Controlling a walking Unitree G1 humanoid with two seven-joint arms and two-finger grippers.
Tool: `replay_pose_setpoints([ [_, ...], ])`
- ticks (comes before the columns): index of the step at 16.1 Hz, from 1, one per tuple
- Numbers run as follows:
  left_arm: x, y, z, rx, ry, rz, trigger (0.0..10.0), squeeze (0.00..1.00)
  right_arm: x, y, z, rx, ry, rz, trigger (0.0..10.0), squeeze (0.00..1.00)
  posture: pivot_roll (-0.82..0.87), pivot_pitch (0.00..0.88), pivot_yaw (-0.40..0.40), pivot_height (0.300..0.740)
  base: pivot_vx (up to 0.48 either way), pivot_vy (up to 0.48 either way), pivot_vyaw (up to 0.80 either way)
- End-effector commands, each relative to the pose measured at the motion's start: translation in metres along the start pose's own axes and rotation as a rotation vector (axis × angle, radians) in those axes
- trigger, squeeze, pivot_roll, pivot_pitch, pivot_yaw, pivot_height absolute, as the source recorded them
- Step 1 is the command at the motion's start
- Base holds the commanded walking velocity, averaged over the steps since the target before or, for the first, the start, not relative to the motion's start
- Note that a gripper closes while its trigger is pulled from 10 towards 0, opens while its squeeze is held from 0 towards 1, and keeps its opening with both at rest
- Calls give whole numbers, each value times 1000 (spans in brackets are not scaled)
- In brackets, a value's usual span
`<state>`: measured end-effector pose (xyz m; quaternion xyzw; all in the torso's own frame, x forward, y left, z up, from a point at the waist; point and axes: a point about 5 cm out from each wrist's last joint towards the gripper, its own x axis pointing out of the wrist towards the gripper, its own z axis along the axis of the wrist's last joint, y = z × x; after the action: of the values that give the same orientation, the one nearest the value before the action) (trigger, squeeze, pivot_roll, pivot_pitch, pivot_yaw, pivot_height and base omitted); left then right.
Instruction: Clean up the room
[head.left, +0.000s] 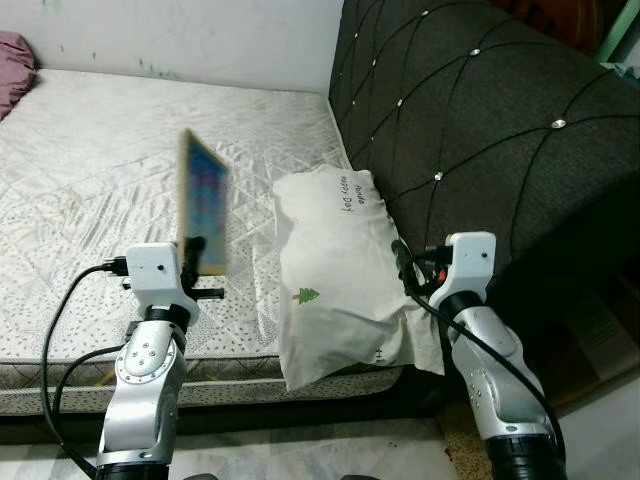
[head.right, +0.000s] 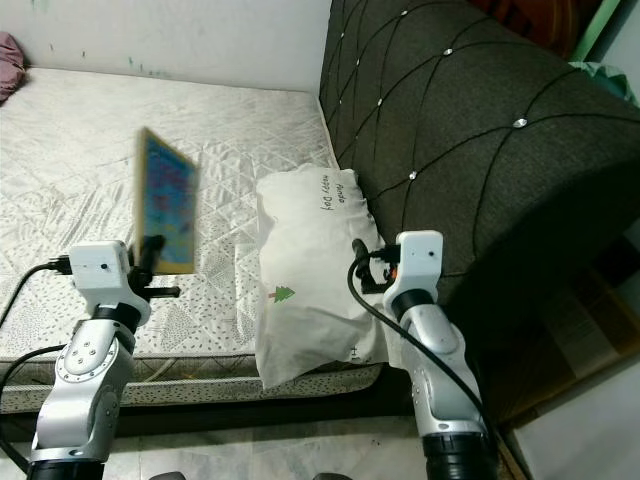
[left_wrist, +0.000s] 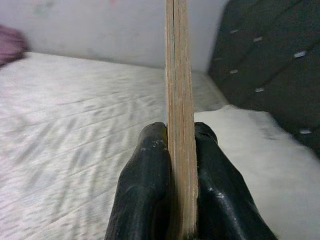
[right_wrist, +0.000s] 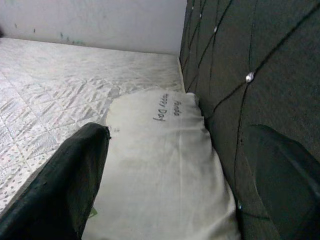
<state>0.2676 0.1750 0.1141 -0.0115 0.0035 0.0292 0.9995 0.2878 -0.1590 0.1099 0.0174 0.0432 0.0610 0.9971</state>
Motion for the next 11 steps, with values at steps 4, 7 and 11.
replay_pose_setpoints([
  [4,-6,-7,6,-56,-17,-48,10000,0,0,-2,1,1,3,-8,10000,0,-40,0,-103,740,0,0,0],
  [7,-6,-14,7,-80,-18,-87,10000,0,1,0,1,0,6,4,10000,0,-39,0,-110,740,0,0,0],
  [11,-5,-18,10,-104,-36,-131,10000,0,1,-1,1,-8,9,6,10000,0,-44,0,-110,740,0,0,0],
])
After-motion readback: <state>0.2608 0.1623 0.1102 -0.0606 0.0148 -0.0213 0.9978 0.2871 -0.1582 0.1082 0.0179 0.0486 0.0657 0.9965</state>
